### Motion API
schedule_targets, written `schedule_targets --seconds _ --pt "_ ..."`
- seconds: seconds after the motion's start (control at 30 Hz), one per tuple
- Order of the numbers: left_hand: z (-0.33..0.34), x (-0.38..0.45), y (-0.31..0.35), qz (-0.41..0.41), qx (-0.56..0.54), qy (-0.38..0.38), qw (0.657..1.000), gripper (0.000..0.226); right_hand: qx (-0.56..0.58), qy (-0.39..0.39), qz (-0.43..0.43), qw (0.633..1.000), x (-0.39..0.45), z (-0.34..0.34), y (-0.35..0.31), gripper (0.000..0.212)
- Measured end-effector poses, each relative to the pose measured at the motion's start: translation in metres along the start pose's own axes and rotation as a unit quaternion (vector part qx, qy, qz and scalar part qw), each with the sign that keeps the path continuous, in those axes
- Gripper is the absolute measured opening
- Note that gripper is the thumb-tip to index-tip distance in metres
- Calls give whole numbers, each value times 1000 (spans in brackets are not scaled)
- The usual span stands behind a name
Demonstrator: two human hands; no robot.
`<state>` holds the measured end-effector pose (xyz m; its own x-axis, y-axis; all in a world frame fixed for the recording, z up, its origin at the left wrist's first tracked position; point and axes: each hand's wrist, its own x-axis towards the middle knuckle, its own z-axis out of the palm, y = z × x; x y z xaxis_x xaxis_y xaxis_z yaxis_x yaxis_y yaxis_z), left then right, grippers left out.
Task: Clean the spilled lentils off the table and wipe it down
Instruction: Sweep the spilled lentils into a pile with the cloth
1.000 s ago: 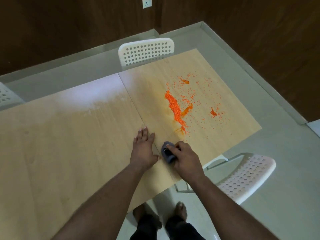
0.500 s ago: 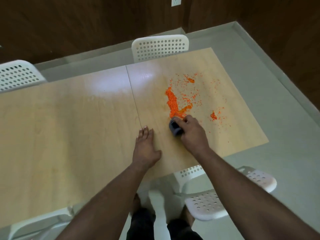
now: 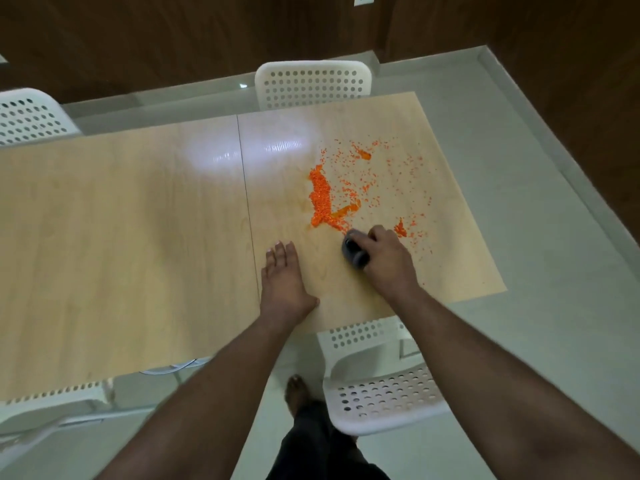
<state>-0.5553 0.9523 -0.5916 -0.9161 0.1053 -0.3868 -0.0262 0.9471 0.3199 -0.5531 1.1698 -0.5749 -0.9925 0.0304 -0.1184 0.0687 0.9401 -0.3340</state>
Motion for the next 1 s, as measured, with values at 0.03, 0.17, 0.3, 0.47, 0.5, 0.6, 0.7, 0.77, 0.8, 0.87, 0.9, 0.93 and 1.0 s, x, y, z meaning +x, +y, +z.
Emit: schedule_targets --seconds 0.03,0.17,0.3,0.47,0.5,0.6,0.7,0.77,0.8,0.87,0.9,0.93,1.0 --pt "0 -1 3 9 5 -2 1000 130 5 7 9 1000 11 -5 1 48" --pt "2 -3 17 35 -4 -11 999 118 14 10 14 1000 18 -15 -2 50" --pt "8 -4 29 39 3 -16 999 112 21 -1 -28 999 -27 -9 0 61" --pt "17 -5 52 72 23 -17 997 111 10 -34 -25 999 -96 7 32 71" --pt "21 -5 57 71 23 -19 997 112 9 -28 -15 999 -99 8 43 72" --pt "35 -6 68 60 37 -23 997 118 1 -25 -13 1000 -84 3 66 65" --pt "42 -9 71 44 46 -13 998 122 -10 -8 -13 1000 -49 -9 76 55" --pt "45 -10 76 23 38 -8 999 123 -7 -2 -13 1000 -21 -17 84 51" --pt "46 -11 79 12 33 -4 999 123 -8 -3 -17 1000 -9 -21 85 51" --pt "47 -16 88 -9 23 8 1000 120 -1 -10 -31 999 3 -28 87 51" --pt "49 -19 93 -18 17 16 1000 116 6 -11 -42 999 4 -31 88 52" --pt "51 -22 100 -23 9 21 999 111 15 -9 -54 998 0 -34 88 54" --pt "59 -30 114 -28 -14 37 999 101 33 -4 -83 996 -19 -38 92 55"
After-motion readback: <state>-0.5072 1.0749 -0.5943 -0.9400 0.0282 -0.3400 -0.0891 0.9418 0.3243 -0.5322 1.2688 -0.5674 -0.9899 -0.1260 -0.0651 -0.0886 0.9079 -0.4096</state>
